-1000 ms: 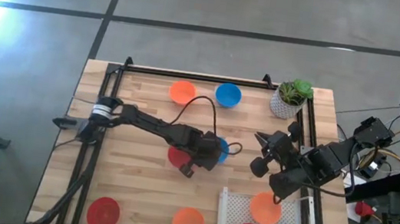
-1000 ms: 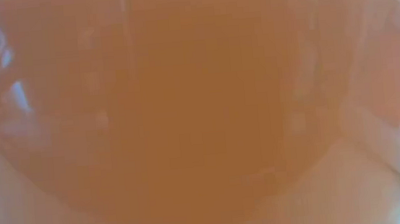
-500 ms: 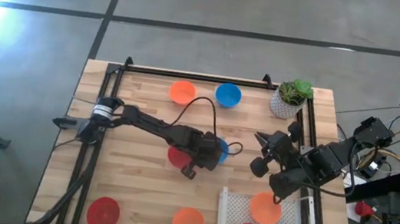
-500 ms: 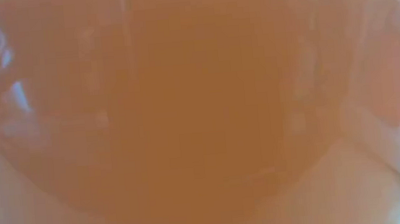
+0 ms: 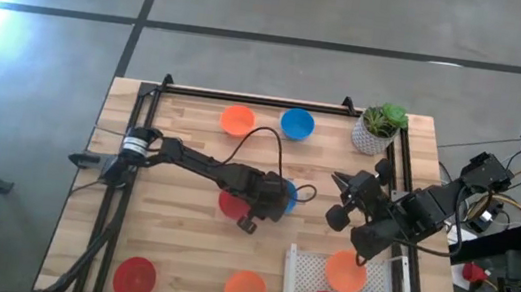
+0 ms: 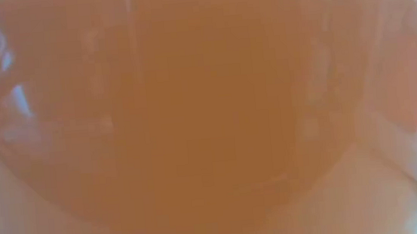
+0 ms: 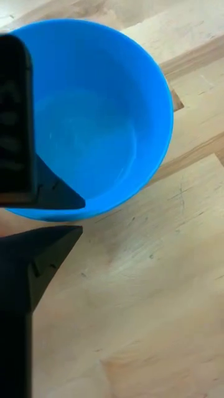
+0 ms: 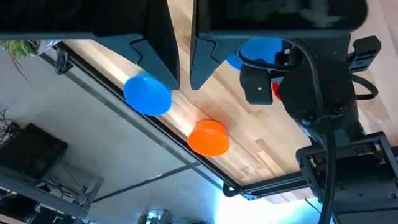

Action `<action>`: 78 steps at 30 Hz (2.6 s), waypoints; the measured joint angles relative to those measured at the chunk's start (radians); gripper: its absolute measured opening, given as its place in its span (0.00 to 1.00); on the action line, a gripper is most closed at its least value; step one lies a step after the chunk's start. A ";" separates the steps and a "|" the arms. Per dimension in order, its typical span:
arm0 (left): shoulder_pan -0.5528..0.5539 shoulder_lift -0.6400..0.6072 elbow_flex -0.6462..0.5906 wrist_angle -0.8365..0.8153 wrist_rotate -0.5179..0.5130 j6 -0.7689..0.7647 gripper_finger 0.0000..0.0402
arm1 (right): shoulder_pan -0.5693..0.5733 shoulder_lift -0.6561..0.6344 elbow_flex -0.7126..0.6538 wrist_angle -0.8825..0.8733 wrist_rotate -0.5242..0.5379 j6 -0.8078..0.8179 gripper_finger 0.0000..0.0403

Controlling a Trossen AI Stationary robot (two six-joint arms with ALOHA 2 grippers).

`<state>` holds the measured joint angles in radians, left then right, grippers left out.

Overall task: Pick & Place Mini bowls
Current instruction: Stack the bottom blue bowl on top of the blue bowl on the shelf

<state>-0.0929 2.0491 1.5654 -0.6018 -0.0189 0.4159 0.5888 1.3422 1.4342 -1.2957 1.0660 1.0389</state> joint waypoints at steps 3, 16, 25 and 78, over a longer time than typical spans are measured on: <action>0.000 0.000 0.000 0.002 0.000 0.001 0.16 | 0.000 0.000 0.000 0.000 0.000 0.000 0.08; -0.001 -0.094 0.021 -0.045 -0.007 -0.004 0.17 | 0.000 0.000 0.000 -0.002 -0.016 0.018 0.08; -0.004 -0.308 0.003 -0.159 -0.100 -0.123 0.17 | -0.002 0.001 -0.036 0.000 -0.094 0.099 0.08; -0.092 -1.221 -0.996 0.523 -0.323 -0.365 0.16 | -0.452 0.002 -0.517 0.740 -0.654 0.003 0.39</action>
<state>-0.1852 0.8276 0.5697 -0.0786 -0.3414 0.0513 0.1371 1.3441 0.9170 -0.5553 0.4120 1.0419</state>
